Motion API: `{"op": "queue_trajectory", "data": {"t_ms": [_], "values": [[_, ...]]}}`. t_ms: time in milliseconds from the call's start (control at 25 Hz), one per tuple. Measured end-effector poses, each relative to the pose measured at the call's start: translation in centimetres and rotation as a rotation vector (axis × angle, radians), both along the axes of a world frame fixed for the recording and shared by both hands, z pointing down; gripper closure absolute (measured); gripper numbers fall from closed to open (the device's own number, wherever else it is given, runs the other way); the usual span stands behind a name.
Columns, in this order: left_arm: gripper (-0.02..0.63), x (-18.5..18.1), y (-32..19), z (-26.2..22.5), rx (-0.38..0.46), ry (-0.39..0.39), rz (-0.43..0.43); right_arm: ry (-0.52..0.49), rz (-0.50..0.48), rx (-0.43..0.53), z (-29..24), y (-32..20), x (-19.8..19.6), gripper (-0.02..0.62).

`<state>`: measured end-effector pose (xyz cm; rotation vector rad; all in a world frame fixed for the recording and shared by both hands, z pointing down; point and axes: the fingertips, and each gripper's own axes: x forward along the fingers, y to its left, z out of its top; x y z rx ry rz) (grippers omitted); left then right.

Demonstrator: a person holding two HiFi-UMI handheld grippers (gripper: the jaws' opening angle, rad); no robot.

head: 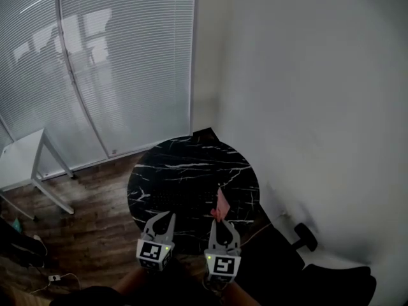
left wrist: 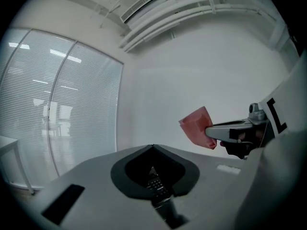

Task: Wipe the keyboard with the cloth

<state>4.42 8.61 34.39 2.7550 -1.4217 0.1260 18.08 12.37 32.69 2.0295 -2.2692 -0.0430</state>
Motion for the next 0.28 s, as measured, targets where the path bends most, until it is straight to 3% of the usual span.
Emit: {"op": "queue_trajectory", "data": {"t_ms": [280], "values": [[0.609, 0.0, 2.2, 0.8, -0.035, -0.010, 0.009, -0.006, 0.001, -0.011, 0.2, 2.4, -0.2, 0.588]]}}
